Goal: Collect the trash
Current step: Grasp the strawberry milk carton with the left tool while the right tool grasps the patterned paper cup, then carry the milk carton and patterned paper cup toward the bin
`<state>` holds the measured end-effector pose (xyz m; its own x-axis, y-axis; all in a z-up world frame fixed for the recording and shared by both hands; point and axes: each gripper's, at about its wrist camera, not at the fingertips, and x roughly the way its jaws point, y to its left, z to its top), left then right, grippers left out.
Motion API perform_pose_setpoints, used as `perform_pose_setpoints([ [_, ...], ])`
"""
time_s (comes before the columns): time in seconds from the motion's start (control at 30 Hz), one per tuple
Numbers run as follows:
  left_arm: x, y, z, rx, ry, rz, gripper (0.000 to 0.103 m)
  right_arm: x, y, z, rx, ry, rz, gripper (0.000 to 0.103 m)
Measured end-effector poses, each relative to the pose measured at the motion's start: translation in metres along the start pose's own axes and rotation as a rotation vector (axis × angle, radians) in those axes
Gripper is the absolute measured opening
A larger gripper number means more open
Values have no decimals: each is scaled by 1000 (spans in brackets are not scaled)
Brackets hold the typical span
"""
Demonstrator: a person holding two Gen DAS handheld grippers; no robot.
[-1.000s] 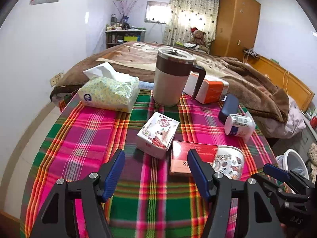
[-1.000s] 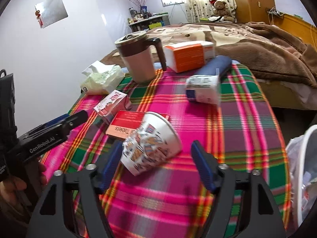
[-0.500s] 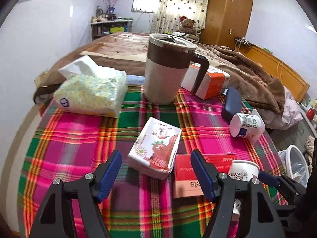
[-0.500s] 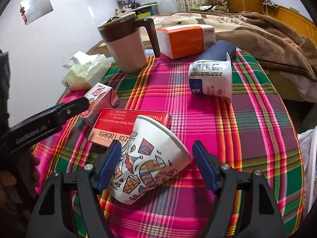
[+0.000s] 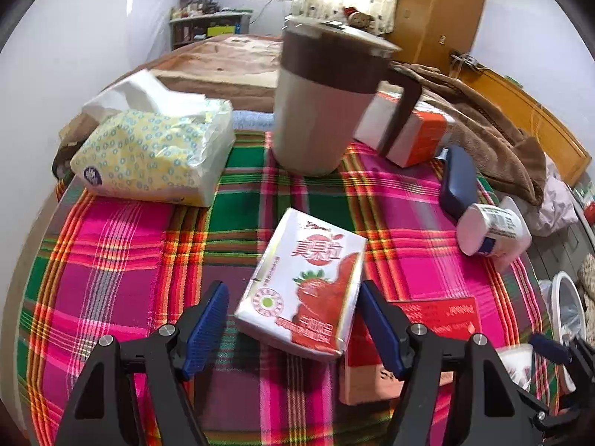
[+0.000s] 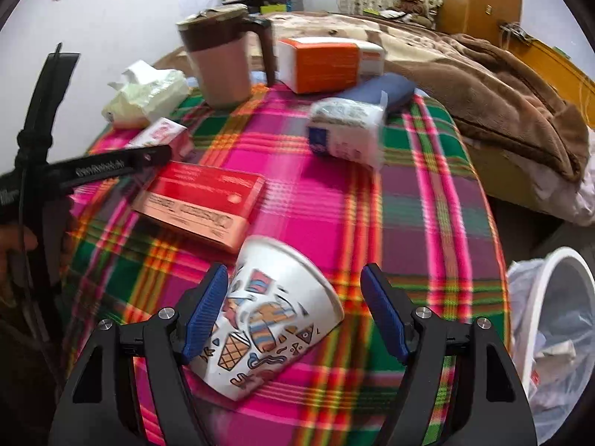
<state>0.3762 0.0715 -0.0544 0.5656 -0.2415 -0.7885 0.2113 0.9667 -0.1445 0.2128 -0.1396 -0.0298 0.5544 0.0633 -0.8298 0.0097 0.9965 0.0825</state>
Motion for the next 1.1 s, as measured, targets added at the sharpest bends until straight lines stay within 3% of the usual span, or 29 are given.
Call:
perform_pose_setpoints([
  [0.2,8,7,-1,-32,4,-5,71,-8,-2,-12,49,1,13,75],
  [0.37,7,11,-3,-36,-5,38,62,-4,6,-19,41,1,4,75],
  [0.6,2,17,-8,-66,-12,41,61,-1,7,-24,54,13,15,75],
  [0.83,-8,17,-15,-73,-23,55,59,-12,10,-34,43,-37,64,52],
  [1.1,-30,10,-35,-69,-42,51,57,-24,4,-42,45,-79,103,40],
])
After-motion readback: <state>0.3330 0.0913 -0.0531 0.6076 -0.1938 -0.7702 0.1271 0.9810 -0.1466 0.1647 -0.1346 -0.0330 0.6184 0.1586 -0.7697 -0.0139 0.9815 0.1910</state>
